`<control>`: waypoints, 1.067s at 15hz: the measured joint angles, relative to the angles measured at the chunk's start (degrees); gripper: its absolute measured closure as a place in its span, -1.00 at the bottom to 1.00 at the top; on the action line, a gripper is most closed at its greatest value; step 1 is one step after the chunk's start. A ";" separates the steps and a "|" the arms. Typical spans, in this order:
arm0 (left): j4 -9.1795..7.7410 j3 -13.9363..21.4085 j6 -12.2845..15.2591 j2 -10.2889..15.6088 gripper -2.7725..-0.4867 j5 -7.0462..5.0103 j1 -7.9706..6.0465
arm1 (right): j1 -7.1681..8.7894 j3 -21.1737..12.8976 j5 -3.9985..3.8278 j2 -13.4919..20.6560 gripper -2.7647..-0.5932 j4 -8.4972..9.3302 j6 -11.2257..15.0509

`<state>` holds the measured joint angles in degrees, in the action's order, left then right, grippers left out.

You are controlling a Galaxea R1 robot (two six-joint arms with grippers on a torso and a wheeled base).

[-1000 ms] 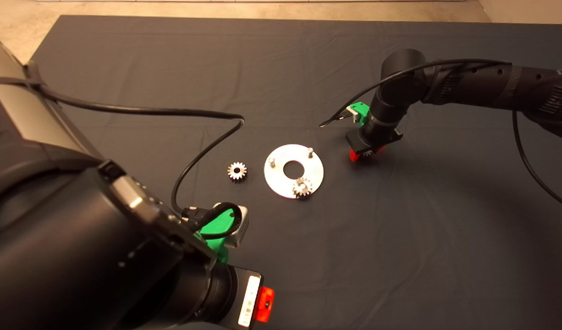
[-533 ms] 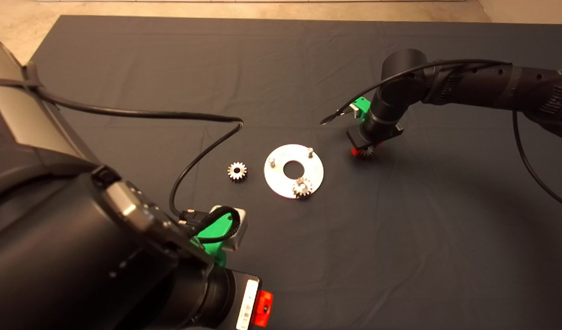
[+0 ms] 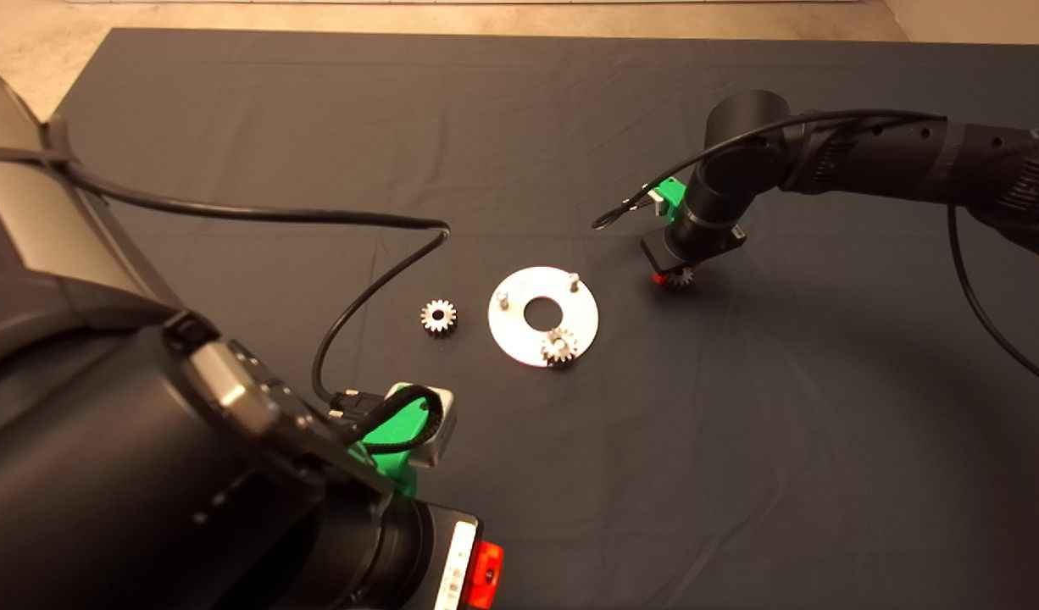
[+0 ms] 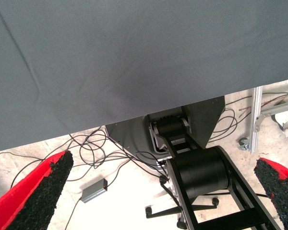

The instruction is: Install three planetary gears onto the carrier pins

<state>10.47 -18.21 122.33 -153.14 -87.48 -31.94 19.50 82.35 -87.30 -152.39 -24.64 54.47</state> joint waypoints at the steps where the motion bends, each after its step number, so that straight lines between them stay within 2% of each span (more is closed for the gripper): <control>1: 0.00 0.00 0.00 0.00 -1.00 0.00 0.00 | 0.00 -0.02 -0.02 0.00 0.45 0.00 0.00; 16: -0.02 0.11 0.02 0.01 -1.00 0.00 0.00 | -0.11 -0.88 -0.19 0.05 0.56 -0.46 0.29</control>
<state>10.45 -18.10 122.36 -153.13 -87.48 -31.94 19.40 81.48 -87.49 -152.35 -25.10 54.76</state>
